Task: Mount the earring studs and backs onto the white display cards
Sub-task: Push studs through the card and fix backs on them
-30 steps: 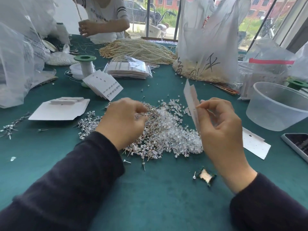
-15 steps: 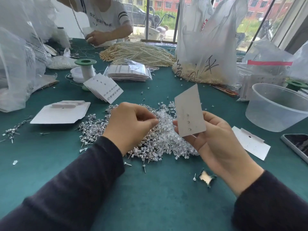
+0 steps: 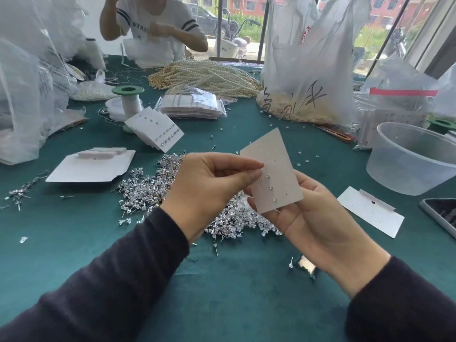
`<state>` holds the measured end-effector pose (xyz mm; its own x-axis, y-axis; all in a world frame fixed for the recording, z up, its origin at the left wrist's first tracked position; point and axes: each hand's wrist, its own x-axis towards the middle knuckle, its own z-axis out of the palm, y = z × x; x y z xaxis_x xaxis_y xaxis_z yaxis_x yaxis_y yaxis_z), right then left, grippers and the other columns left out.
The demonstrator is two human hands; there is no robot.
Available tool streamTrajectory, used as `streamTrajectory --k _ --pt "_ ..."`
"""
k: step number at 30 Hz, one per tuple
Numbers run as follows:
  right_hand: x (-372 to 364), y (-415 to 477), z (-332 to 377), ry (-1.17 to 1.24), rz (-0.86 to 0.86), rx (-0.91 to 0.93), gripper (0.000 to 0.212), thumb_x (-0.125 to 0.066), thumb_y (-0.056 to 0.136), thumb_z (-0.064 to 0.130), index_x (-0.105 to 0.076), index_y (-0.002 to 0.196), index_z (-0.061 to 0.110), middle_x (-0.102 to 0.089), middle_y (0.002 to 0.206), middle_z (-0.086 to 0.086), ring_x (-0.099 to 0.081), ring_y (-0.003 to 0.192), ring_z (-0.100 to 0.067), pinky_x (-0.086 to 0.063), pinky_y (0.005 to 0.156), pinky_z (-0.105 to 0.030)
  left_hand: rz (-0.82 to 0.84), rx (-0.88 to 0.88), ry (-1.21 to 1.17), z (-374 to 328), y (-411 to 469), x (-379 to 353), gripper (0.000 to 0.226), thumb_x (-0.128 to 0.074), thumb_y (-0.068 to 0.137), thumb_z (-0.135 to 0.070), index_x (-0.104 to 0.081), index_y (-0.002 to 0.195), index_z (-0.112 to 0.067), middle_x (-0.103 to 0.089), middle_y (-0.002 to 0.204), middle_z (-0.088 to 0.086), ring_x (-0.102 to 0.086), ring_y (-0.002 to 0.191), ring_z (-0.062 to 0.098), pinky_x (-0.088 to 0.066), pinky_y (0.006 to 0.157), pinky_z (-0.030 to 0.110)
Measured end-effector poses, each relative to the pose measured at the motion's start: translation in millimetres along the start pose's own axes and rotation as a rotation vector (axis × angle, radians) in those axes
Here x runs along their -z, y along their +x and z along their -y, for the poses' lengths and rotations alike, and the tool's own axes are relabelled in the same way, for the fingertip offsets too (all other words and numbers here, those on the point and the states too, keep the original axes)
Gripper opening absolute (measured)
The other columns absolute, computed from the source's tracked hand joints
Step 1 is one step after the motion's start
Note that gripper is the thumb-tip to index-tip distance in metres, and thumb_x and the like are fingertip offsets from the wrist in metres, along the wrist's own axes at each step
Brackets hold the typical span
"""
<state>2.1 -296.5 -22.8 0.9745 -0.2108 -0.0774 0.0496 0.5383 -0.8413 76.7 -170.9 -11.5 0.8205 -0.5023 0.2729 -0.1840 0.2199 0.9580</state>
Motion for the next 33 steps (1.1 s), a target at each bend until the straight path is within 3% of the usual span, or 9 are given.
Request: streamTrajectory --k 9,15,19,22,25,27,30,33 --pt "3.3 1.7 -1.4 -0.023 0.018 -0.019 0.030 -0.059 0.067 0.005 -0.068 0.096 0.002 -0.069 0.085 -0.014 -0.066 0.076 -0.024 -0.057 0.071 -0.033 -0.048 0.036 0.093 1.6 0.3 1.1 0.019 -0.072 0.067 0.003 -0.072 0.062 -0.015 -0.071 0.063 -0.005 -0.065 0.063 0.006 -0.053 0.062 0.016" --pt "5.6 1.3 -4.0 -0.138 0.001 0.044 0.026 -0.067 0.063 0.013 -0.071 0.088 0.006 -0.069 0.084 -0.013 -0.067 0.078 -0.025 -0.058 0.072 -0.035 -0.059 0.066 0.158 3.7 0.3 2.6 0.011 -0.073 0.069 -0.002 -0.072 0.069 -0.013 -0.072 0.073 0.004 -0.065 0.068 0.011 -0.054 0.067 0.021" --pt "4.6 0.8 -5.5 -0.312 -0.050 0.155 0.021 -0.069 0.066 0.026 -0.072 0.081 0.012 -0.069 0.081 -0.009 -0.065 0.079 -0.024 -0.054 0.079 -0.048 -0.063 0.090 0.175 6.0 0.4 1.8 0.008 -0.074 0.069 -0.004 -0.072 0.069 -0.011 -0.069 0.064 -0.001 -0.060 0.057 0.003 -0.047 0.055 0.013" --pt "2.2 -0.6 -8.1 -0.574 -0.161 0.308 0.007 -0.069 0.078 0.018 -0.070 0.079 0.012 -0.069 0.076 -0.012 -0.062 0.068 -0.021 -0.054 0.070 -0.046 -0.062 0.116 0.165 6.7 -0.8 -0.1 0.004 -0.076 0.068 -0.011 -0.072 0.069 -0.011 -0.068 0.058 -0.004 -0.057 0.052 0.001 -0.045 0.052 0.014" --pt "1.1 -0.1 -10.8 -0.836 -0.273 0.523 0.006 -0.065 0.083 0.012 -0.067 0.078 0.014 -0.069 0.083 -0.009 -0.064 0.071 -0.013 -0.048 0.060 -0.023 -0.002 0.166 0.162 8.9 -5.2 -4.2 0.040 -0.076 0.062 -0.048 -0.072 0.066 -0.008 -0.069 0.066 0.011 -0.060 0.060 0.013 -0.053 0.066 0.030" --pt "-0.7 0.1 -11.5 -0.937 -0.330 0.624 0.006 -0.063 0.082 0.012 -0.066 0.077 0.015 -0.063 0.092 0.000 -0.061 0.080 -0.006 -0.049 0.061 -0.019 0.075 0.207 0.136 9.1 -8.9 -9.2 0.063 -0.068 0.054 -0.061 -0.069 0.070 -0.001 -0.068 0.073 0.022 -0.062 0.064 0.017 -0.054 0.077 0.037" --pt "-1.3 0.3 -13.4 -1.031 -0.367 0.695 0.006 -0.066 0.080 0.010 -0.066 0.077 0.016 -0.057 0.094 0.003 -0.057 0.090 -0.008 -0.053 0.071 -0.036 0.094 0.212 0.127 9.1 -10.7 -13.2 0.063 -0.073 0.058 -0.055 -0.068 0.074 0.005 -0.066 0.082 0.030 -0.066 0.071 0.026 -0.054 0.081 0.045" --pt "-0.9 -0.3 -12.9 -1.073 -0.372 0.767 0.008 -0.068 0.079 0.007 -0.067 0.078 0.014 -0.055 0.094 0.001 -0.057 0.092 -0.010 -0.052 0.074 -0.041 0.024 0.229 0.080 10.4 -9.2 -11.3 0.043 -0.071 0.068 -0.039 -0.070 0.074 0.004 -0.068 0.083 0.029 -0.067 0.072 0.031 -0.057 0.077 0.040"
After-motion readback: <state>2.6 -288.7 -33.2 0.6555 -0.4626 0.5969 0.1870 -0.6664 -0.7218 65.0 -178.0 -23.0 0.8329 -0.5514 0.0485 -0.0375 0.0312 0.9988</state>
